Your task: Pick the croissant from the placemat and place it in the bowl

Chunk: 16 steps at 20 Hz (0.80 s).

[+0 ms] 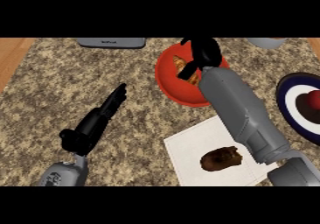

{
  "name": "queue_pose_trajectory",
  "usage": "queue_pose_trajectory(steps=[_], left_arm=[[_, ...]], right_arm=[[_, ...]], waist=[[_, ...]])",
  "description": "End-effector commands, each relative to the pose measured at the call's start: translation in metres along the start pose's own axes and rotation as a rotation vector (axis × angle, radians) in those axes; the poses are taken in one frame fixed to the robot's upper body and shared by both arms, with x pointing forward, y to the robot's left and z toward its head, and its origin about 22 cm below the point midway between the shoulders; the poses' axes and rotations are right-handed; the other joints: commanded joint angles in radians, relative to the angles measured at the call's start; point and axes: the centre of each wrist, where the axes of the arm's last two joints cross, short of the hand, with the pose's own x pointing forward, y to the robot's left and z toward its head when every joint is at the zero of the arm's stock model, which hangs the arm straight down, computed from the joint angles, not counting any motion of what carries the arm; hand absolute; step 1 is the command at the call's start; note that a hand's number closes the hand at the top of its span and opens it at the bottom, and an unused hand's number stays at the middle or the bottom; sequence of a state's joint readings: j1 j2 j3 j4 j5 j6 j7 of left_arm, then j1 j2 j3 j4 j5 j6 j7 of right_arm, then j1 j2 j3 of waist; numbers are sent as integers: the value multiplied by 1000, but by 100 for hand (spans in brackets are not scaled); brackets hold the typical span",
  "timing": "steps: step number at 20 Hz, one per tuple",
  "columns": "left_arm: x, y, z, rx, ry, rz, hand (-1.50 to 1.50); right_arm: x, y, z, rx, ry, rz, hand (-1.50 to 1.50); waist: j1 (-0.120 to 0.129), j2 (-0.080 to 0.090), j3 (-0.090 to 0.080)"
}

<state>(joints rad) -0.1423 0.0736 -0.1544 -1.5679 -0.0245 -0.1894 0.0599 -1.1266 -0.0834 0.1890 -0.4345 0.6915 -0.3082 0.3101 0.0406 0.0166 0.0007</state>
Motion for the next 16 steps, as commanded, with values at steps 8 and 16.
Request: queue_pose_trajectory(steps=[8, 16], left_arm=[[0, -6, 2, 18, 22, 1, 0], [14, 13, -2, 40, 7, 0, 0]], right_arm=[[-24, -23, -10, -316, 55, -346, -150], [-114, -57, -10, -378, 169, -510, -150]], waist=[[-19, -8, 0], [-37, -14, 0]])
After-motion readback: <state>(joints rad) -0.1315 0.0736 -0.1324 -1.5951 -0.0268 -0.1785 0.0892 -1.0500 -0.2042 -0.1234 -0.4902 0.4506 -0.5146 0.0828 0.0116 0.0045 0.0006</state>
